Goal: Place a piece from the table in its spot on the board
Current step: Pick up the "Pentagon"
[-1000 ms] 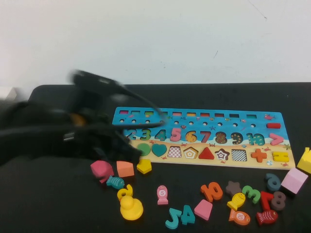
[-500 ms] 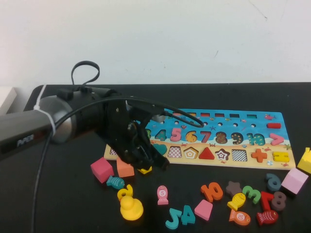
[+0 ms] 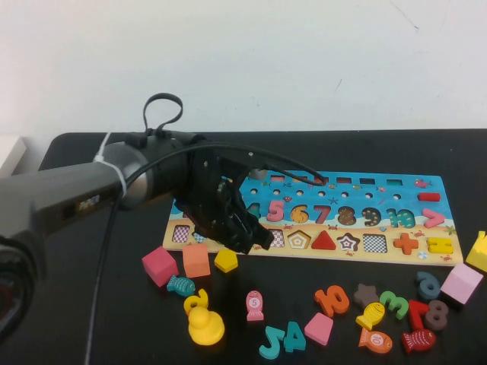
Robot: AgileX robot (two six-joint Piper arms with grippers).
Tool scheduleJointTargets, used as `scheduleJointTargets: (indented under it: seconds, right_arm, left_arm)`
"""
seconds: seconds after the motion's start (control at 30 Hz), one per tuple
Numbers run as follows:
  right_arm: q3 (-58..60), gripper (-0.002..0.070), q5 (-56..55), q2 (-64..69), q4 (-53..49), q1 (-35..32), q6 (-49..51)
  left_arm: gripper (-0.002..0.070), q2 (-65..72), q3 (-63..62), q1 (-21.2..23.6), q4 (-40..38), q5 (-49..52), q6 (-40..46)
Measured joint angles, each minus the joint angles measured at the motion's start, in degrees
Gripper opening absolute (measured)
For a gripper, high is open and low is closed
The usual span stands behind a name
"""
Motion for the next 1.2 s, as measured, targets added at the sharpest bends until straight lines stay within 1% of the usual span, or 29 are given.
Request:
scheduleJointTargets:
  seconds: [0.07,0.13,0.23,0.37,1.2]
  right_arm:
    - [0.0,0.0019,0.0,0.0,0.0,0.0,0.0]
    - [0.0,0.0019,0.0,0.0,0.0,0.0,0.0]
    - [0.0,0.0019,0.0,0.0,0.0,0.0,0.0]
    - [0.0,0.0019,0.0,0.0,0.0,0.0,-0.1]
    - [0.0,0.0019,0.0,0.0,0.0,0.0,-0.1]
  left_arm:
    - [0.0309,1.3,-1.6,0.0,1.6,1.2,-0.4]
    - [0.0331,2.4,-3.2,0.0,3.3,2.4,-1.7]
    - [0.0345,3.6,-4.6,0.0,5.7,3.9,-3.5]
    - [0.0348,4.7,-4.9,0.0,7.1,4.9,-5.9]
    - [0.0352,7.4,-5.3,0.0,6.6,8.1,-6.1]
